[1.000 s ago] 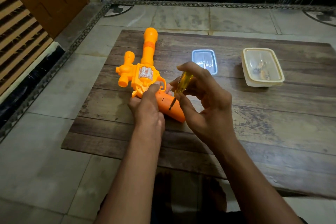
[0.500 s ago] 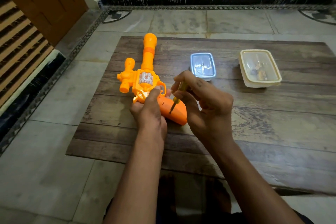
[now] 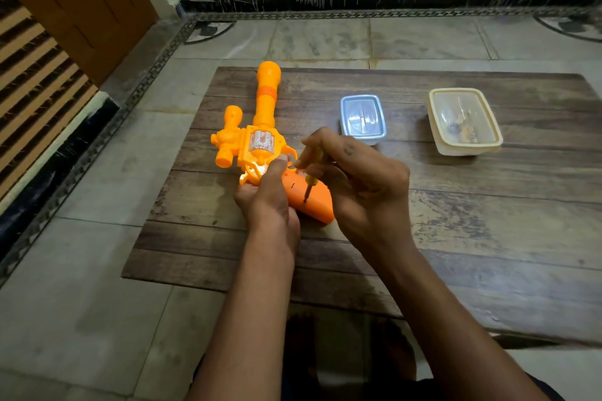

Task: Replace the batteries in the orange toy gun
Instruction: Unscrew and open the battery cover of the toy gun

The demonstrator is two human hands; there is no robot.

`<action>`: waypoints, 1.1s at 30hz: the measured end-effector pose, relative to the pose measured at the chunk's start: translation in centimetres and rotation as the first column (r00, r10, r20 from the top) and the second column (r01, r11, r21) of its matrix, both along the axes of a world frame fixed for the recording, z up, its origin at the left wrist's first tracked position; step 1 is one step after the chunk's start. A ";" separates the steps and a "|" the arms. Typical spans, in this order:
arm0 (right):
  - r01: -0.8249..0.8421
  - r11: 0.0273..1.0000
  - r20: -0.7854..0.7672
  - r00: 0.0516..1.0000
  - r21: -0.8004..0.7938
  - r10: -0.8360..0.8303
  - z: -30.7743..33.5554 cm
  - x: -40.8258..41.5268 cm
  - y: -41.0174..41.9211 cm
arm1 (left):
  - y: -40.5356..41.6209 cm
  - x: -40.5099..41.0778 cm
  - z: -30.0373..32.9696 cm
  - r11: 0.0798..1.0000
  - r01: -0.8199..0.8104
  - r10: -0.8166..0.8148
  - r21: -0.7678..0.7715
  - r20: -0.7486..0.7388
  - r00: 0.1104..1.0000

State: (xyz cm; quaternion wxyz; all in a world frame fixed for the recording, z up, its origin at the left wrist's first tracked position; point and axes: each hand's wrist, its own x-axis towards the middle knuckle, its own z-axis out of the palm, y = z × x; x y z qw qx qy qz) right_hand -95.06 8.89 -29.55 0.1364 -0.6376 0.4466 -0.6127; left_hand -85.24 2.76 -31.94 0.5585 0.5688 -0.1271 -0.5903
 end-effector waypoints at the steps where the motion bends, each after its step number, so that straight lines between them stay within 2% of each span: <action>1: -0.017 1.000 0.004 1.000 0.009 0.017 0.0 0.0 0.0 | 0.0 0.0 0.1 1.000 0.003 -0.003 0.003 -0.006 1.000; 4: -0.032 0.999 0.017 0.999 0.015 0.031 0.1 0.0 0.0 | 0.1 -0.1 0.4 1.000 -0.013 0.012 -0.006 -0.012 1.000; 9: 0.049 0.999 0.032 0.998 -0.021 -0.048 0.3 -0.3 -0.2 | 0.1 0.1 0.3 1.000 -0.011 0.011 0.004 -0.008 1.000; 15: -0.039 0.999 0.011 0.999 0.018 0.039 0.8 0.2 0.4 | 0.2 -0.3 0.3 0.999 -0.024 0.023 -0.026 -0.029 0.999; 20: 0.073 0.997 0.012 0.997 -0.001 -0.073 0.7 -0.1 0.3 | 0.5 -0.2 0.5 1.000 -0.014 0.014 -0.018 -0.030 0.999; 26: -0.074 0.996 0.039 0.997 0.050 0.072 1.2 -0.4 0.2 | 0.7 -0.3 1.0 0.999 -0.007 0.005 -0.032 -0.069 0.998; 30: 0.012 1.000 0.040 0.999 0.005 -0.012 1.0 -0.3 -0.2 | 0.6 -0.3 0.9 1.000 -0.011 0.011 0.001 -0.016 1.000; 33: 0.026 0.999 0.015 1.000 -0.021 -0.026 1.2 -0.1 -0.1 | 0.6 -0.3 1.0 1.000 -0.025 0.024 -0.017 -0.039 0.999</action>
